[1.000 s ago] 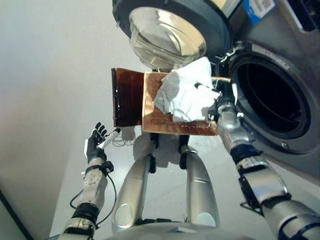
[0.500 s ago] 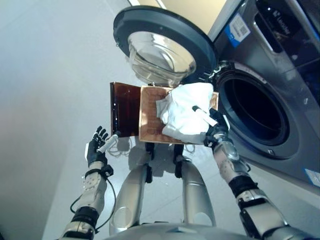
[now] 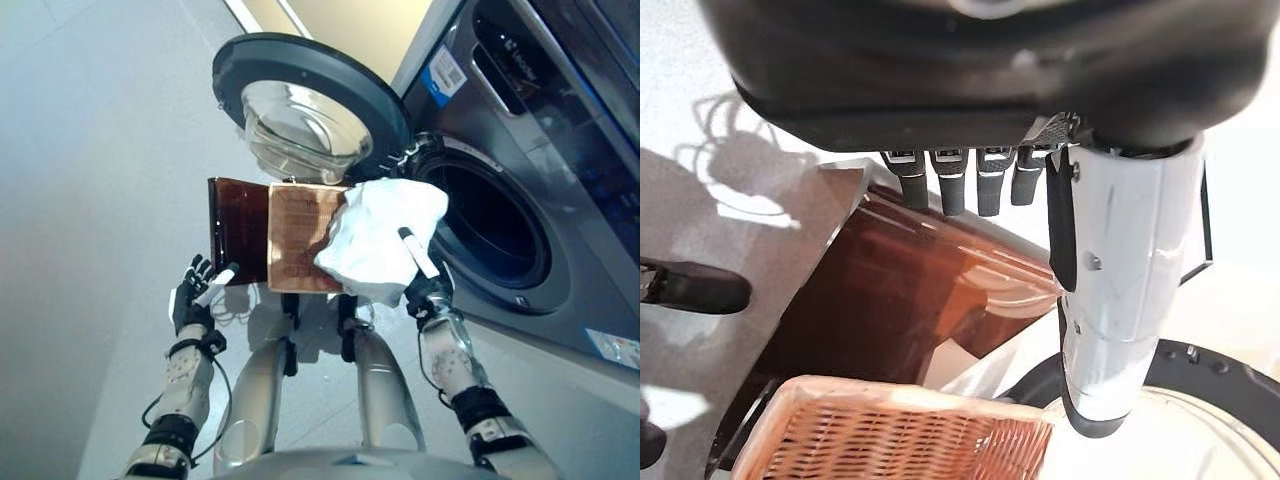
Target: Pick up the clothes and place them into the washing machine
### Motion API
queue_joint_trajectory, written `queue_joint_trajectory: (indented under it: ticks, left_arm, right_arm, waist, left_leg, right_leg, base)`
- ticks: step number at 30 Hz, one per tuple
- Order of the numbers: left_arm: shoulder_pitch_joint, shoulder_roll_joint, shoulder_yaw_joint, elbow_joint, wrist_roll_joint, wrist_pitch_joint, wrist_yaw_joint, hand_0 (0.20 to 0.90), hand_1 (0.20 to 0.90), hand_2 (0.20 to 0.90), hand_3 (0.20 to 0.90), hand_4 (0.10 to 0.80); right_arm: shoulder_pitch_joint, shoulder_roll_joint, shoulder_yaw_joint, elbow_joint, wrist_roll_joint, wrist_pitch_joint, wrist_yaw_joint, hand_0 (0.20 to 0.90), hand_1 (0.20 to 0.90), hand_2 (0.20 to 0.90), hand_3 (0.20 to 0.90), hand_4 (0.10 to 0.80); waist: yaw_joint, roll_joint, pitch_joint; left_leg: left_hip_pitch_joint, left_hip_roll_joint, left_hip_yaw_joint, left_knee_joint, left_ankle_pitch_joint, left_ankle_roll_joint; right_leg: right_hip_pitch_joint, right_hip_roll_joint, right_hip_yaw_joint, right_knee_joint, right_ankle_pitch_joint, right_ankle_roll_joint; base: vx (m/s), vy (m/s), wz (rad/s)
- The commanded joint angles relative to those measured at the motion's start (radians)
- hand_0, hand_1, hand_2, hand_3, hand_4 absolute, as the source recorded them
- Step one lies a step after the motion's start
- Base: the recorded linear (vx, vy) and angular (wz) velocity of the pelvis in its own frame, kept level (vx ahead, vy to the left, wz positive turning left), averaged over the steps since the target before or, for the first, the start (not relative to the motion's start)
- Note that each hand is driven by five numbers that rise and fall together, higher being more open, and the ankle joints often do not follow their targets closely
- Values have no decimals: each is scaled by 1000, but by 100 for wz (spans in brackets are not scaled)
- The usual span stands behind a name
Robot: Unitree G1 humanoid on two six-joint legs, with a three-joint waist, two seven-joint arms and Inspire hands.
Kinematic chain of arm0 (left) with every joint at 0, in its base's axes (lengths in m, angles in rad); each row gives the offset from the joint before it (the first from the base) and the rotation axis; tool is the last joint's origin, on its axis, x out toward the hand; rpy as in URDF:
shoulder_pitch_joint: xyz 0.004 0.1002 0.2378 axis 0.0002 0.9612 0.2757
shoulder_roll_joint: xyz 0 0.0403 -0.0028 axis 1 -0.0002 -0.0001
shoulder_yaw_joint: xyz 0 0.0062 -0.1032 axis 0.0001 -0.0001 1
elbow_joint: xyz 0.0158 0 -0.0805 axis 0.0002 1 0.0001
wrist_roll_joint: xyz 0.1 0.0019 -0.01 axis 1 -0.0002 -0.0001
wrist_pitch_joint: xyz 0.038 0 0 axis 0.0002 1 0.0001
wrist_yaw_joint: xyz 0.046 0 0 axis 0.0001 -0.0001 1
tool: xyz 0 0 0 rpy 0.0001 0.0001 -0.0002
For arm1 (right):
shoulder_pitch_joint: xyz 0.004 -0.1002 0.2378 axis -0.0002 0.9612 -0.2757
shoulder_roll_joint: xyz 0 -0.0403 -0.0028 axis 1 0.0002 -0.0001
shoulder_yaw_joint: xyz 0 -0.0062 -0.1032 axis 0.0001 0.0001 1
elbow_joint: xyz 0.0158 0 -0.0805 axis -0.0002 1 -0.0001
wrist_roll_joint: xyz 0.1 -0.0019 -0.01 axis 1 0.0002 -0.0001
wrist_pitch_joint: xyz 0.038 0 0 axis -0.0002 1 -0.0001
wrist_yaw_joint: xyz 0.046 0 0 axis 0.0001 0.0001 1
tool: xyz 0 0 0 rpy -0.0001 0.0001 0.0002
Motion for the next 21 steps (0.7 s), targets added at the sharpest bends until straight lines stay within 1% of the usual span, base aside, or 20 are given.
queue_joint_trajectory:
  ticks: [1,4,7,11,15,16,19,21]
  left_arm:
    - [58,5,28,-10,-20,-89,-14,900,900,900,900,800]
    - [61,5,31,-16,-24,-94,-14,900,900,900,900,800]
    - [63,0,35,-15,-39,-103,-14,900,900,900,900,800]
    - [69,-5,33,-16,-56,-111,-17,900,900,900,900,800]
    - [65,-3,25,-14,-57,-114,-18,900,900,900,900,800]
    - [61,-1,21,-16,-54,-113,-19,900,900,900,900,800]
    - [57,-1,16,-27,-46,-112,-22,900,900,900,900,800]
    - [52,7,17,-37,-24,-111,-23,900,900,900,900,800]
  right_arm:
    - [69,6,-45,-157,101,-104,133,200,200,200,200,300]
    - [108,19,-62,-164,148,-105,160,200,200,200,200,300]
    - [138,58,-90,-170,244,-111,199,200,200,200,200,300]
    - [160,78,-110,-172,293,-118,214,200,200,200,200,300]
    - [183,61,-84,-170,265,-109,222,200,200,200,200,300]
    - [190,48,-70,-168,248,-100,225,200,200,200,200,300]
    - [201,32,-51,-159,225,-85,231,200,200,200,200,300]
    - [225,14,-28,-154,205,-59,249,200,200,200,200,300]
  waist:
    - [-2,16,-98]
    - [-10,16,-99]
    - [-17,20,-97]
    - [-23,22,-94]
    - [-27,22,-95]
    - [-28,21,-99]
    - [-30,20,-101]
    - [-34,15,-108]
  left_leg:
    - [-21,-2,12,13,-47,-66]
    - [-26,-2,13,16,-48,-66]
    - [-31,-3,15,17,-49,-67]
    - [-36,-2,18,22,-49,-67]
    - [-39,-2,20,25,-50,-69]
    - [-27,-3,14,25,-70,-75]
    - [-25,-2,16,26,-71,-76]
    - [-22,1,19,25,-71,-78]
  right_leg:
    - [31,7,-16,-142,87,19]
    - [27,8,-14,-139,86,18]
    - [23,9,-12,-138,85,17]
    - [18,9,-9,-135,86,16]
    - [15,11,-5,-134,88,16]
    - [26,12,0,-131,68,22]
    - [28,12,-2,-130,69,22]
    - [34,13,-1,-134,70,22]
  base:
    - [0,0,0]
    - [1,1,-2]
    - [-2,5,-3]
    - [-10,1,-3]
    - [15,0,0]
    - [65,1,-2]
    - [23,-1,0]
    - [-1,-13,-3]
